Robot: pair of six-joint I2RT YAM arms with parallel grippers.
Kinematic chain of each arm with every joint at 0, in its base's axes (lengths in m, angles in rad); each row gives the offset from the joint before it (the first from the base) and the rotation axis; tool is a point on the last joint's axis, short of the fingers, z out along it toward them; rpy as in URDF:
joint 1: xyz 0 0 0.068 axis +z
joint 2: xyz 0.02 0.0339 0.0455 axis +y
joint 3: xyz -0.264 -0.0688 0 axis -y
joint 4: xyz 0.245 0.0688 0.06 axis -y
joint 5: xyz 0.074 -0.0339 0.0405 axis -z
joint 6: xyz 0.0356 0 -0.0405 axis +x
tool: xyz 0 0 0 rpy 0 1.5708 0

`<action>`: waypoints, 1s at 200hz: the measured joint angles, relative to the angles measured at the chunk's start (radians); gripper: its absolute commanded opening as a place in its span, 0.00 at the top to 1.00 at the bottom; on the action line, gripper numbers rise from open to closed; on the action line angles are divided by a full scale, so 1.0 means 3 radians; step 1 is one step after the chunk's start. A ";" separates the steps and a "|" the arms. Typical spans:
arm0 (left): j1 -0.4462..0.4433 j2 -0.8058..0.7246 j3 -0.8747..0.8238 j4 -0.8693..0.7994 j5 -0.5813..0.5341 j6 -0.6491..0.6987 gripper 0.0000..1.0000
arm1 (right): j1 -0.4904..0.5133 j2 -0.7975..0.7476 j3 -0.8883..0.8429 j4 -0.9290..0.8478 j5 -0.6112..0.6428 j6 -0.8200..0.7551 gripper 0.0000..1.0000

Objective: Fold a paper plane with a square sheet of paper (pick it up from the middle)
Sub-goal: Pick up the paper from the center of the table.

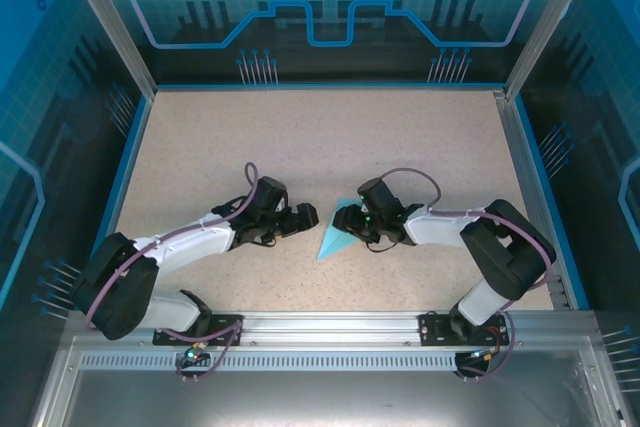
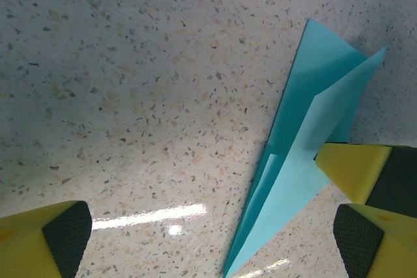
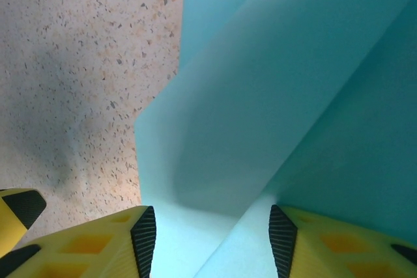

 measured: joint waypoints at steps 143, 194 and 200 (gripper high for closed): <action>0.0197 0.0000 -0.0057 0.0253 0.0594 -0.0169 0.01 | -0.0001 0.0205 -0.0074 0.0746 -0.0106 0.0188 0.86; 0.0308 0.0003 -0.0095 0.0439 0.0927 -0.0245 0.02 | -0.0052 0.0192 -0.0196 0.0949 -0.0196 0.0224 0.96; 0.0326 0.0005 -0.0107 0.0473 0.0975 -0.0256 0.01 | -0.0070 0.0184 -0.0205 0.0984 -0.0237 0.0221 0.96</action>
